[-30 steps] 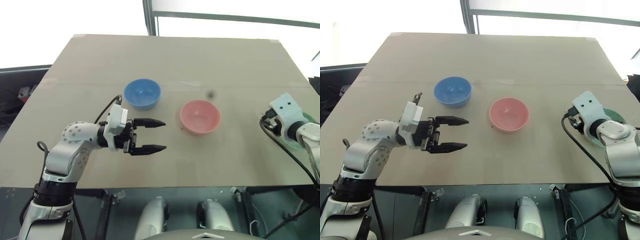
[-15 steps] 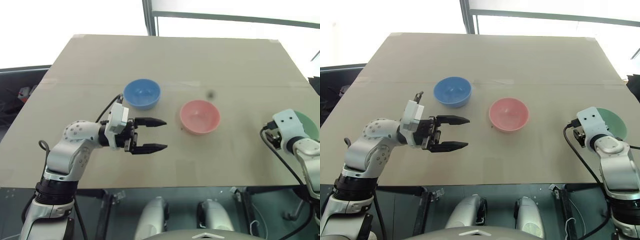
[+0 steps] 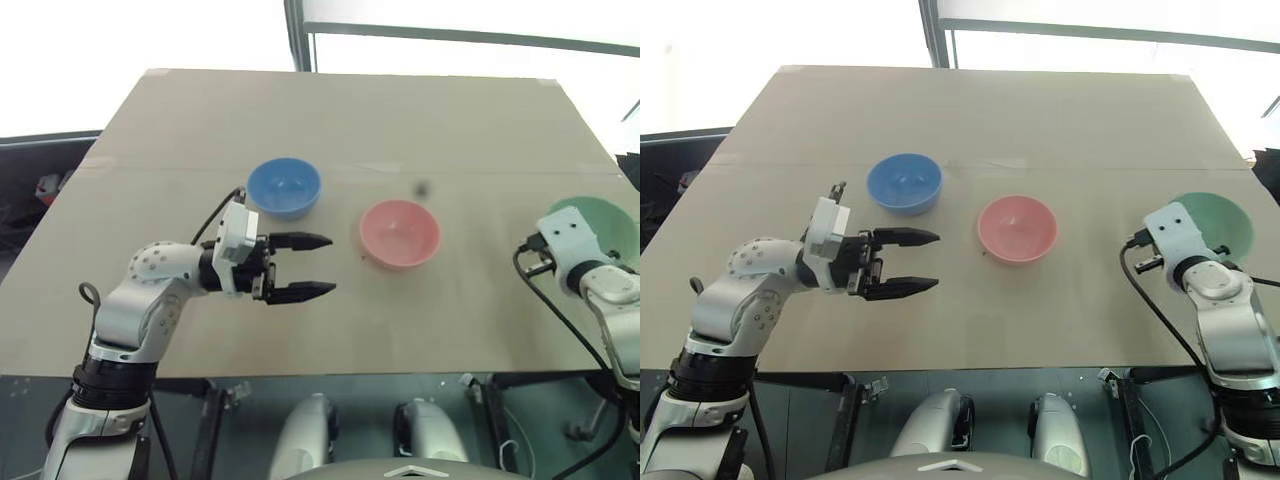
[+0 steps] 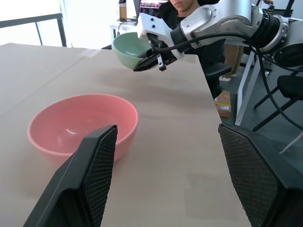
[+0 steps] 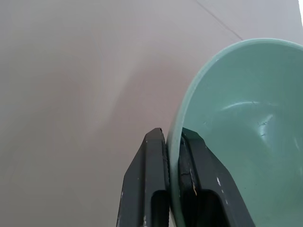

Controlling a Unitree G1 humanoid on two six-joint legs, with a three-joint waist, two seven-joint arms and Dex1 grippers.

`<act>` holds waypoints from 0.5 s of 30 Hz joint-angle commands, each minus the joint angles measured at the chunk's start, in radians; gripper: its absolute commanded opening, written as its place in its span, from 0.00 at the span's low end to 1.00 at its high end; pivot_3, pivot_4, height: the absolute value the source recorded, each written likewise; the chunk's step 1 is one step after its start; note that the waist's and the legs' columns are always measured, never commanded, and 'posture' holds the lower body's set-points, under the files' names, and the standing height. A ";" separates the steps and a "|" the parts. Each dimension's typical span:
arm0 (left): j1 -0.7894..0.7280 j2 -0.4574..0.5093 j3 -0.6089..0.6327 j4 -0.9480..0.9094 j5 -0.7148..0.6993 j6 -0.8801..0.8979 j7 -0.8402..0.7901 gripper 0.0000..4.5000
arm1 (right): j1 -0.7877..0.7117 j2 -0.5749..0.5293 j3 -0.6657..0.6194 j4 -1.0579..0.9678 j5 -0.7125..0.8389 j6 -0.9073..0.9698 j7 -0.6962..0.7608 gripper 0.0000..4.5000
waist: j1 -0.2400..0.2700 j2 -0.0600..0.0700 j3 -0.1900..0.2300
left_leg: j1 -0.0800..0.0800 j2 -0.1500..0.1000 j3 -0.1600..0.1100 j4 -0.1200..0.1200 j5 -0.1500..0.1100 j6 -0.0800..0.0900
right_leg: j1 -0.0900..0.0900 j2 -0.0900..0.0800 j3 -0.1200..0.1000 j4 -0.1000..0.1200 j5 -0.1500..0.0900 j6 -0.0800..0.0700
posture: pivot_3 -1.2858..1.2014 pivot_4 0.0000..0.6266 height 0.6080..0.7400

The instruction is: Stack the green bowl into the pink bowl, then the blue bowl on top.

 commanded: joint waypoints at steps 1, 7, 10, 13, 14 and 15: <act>0.027 -0.009 0.024 0.003 0.019 -0.025 0.035 0.80 | -0.087 0.058 0.080 -0.108 0.097 -0.165 0.114 0.02 | -0.007 0.000 0.000 | 0.000 0.000 0.000 0.000 0.000 0.000 | 0.000 0.000 0.000 0.000 0.000 0.000 | 0.52 0.24 1.00; 0.042 -0.055 0.050 0.007 0.058 -0.034 0.173 0.80 | -0.261 0.184 0.224 -0.141 0.191 -0.178 0.208 0.02 | -0.009 -0.001 0.000 | -0.001 0.001 -0.001 0.000 0.000 0.000 | 0.000 0.000 -0.001 0.001 0.000 0.000 | 0.52 0.24 1.00; 0.044 -0.072 0.061 0.005 0.085 -0.027 0.250 0.80 | -0.320 0.205 0.320 -0.052 0.178 -0.198 0.257 0.02 | 0.002 -0.002 -0.001 | -0.001 0.000 -0.002 0.001 0.000 0.000 | 0.000 -0.001 -0.002 0.001 0.000 0.000 | 0.52 0.24 1.00; 0.049 -0.079 0.063 -0.009 0.105 -0.033 0.291 0.80 | -0.346 0.203 0.361 0.059 0.150 -0.228 0.282 0.17 | 0.006 -0.002 -0.001 | -0.001 0.000 -0.002 0.001 0.000 0.000 | 0.000 -0.001 -0.002 0.001 0.000 0.000 | 0.52 0.24 1.00; 0.052 -0.078 0.067 -0.015 0.110 -0.034 0.301 0.80 | -0.350 0.184 0.378 0.080 0.131 -0.249 0.298 0.27 | 0.005 -0.002 -0.001 | -0.001 0.000 -0.002 0.001 0.000 0.000 | 0.000 -0.001 -0.002 0.001 0.000 0.000 | 0.52 0.24 1.00; 0.057 -0.075 0.071 -0.021 0.114 -0.035 0.311 0.80 | -0.353 0.176 0.379 0.094 0.121 -0.261 0.300 0.32 | 0.005 -0.002 -0.001 | -0.001 -0.001 -0.002 0.001 0.000 0.000 | 0.000 -0.001 -0.002 0.001 0.000 0.000 | 0.52 0.24 1.00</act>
